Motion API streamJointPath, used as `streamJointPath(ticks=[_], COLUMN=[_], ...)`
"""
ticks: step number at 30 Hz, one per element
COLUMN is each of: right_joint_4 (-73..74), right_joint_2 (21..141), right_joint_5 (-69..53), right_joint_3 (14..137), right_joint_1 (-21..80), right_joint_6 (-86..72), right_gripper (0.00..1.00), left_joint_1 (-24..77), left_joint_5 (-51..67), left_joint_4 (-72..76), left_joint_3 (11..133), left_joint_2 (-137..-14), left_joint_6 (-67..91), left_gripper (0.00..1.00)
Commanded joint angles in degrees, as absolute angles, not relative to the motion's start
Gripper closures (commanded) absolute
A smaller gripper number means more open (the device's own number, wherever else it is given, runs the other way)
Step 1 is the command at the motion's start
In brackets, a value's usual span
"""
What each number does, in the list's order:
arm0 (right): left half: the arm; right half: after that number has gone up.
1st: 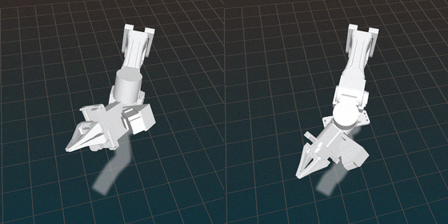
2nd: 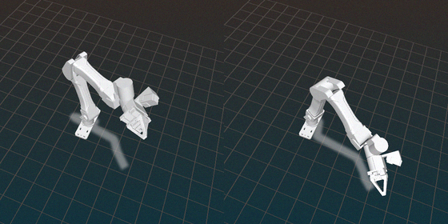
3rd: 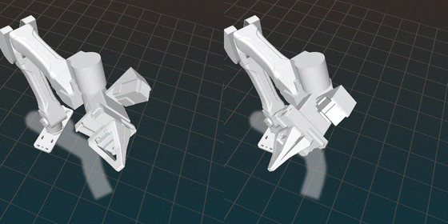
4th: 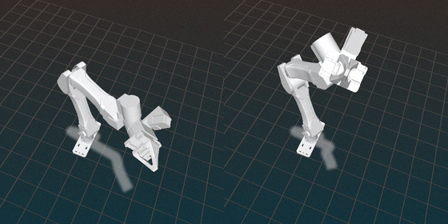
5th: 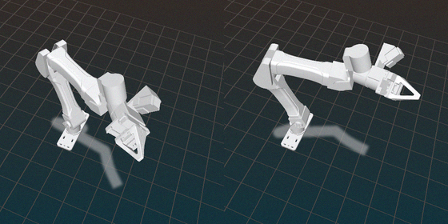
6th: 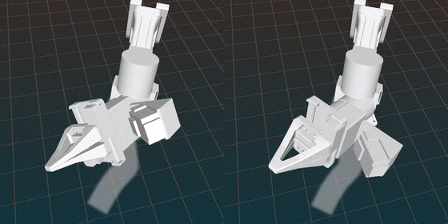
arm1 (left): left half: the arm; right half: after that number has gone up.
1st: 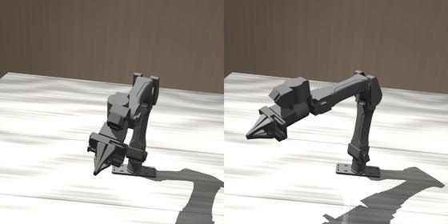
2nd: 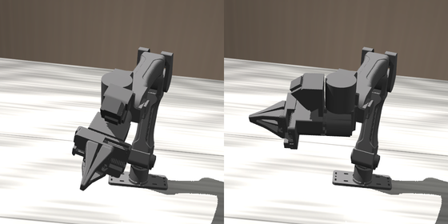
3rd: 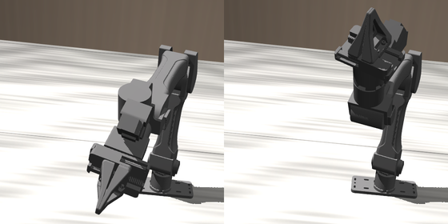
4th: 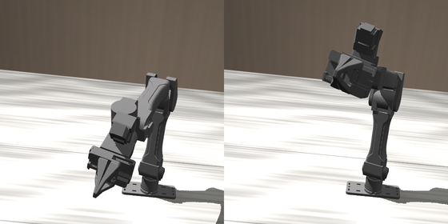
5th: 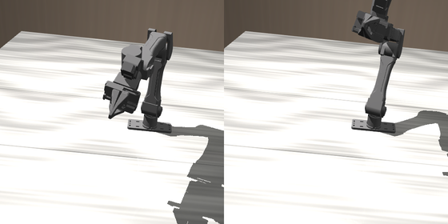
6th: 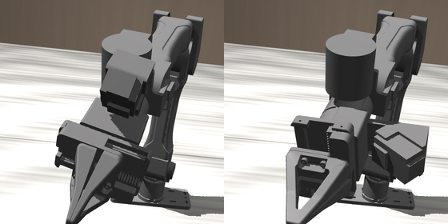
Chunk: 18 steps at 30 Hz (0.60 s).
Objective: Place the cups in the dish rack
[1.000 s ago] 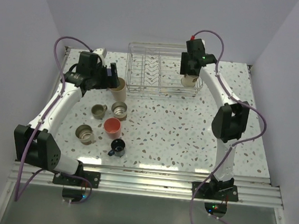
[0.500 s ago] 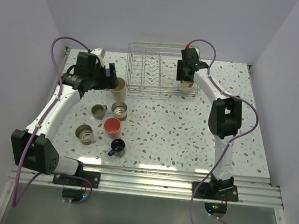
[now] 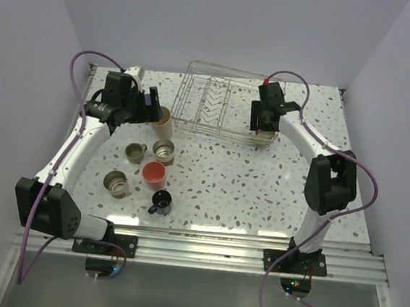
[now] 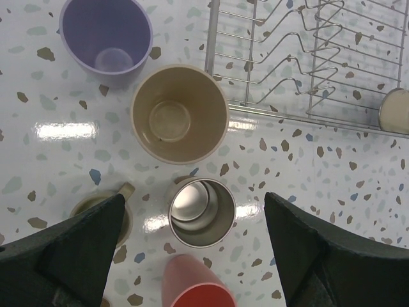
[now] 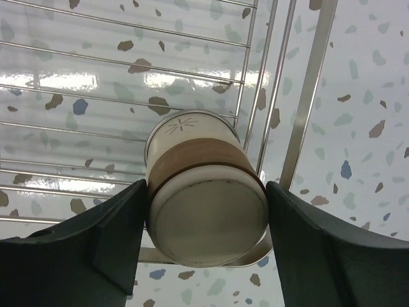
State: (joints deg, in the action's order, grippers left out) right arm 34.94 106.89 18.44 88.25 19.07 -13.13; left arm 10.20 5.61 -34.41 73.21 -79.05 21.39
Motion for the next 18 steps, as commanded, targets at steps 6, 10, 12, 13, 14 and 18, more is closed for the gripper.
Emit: streamJointPath(ticks=[6,10,12,13,14,18], right_joint_4=[39.3,38.1,36.3,36.0,36.4,37.5], right_joint_2=[95.6,97.0,99.0,99.9,100.8,105.1], right_joint_5=[15.4,14.9,14.6,14.5,14.6,14.6], right_joint_3=[81.0,81.9,82.6,83.6,84.5,88.7], right_joint_1=[19.0,19.1,19.1,19.1,19.2,19.7], right_joint_6=[-14.5,-14.9,-14.9,-14.4,-14.3,-13.8], right_gripper=[1.00,1.00,1.00,1.00,1.00,1.00], left_joint_1=[10.5,10.5,10.5,10.5,10.5,10.5], left_joint_5=[5.9,6.1,6.3,6.4,6.5,6.2], left_joint_4=[-33.6,-33.1,-33.0,-33.0,-33.0,-33.0], left_joint_3=[72.6,72.2,72.8,72.9,73.3,73.8], left_joint_2=[-77.2,-77.2,-77.5,-77.5,-77.6,-77.6], left_joint_6=[20.7,20.7,20.7,20.7,20.7,20.5], left_gripper=[0.07,0.07,0.07,0.07,0.07,0.07])
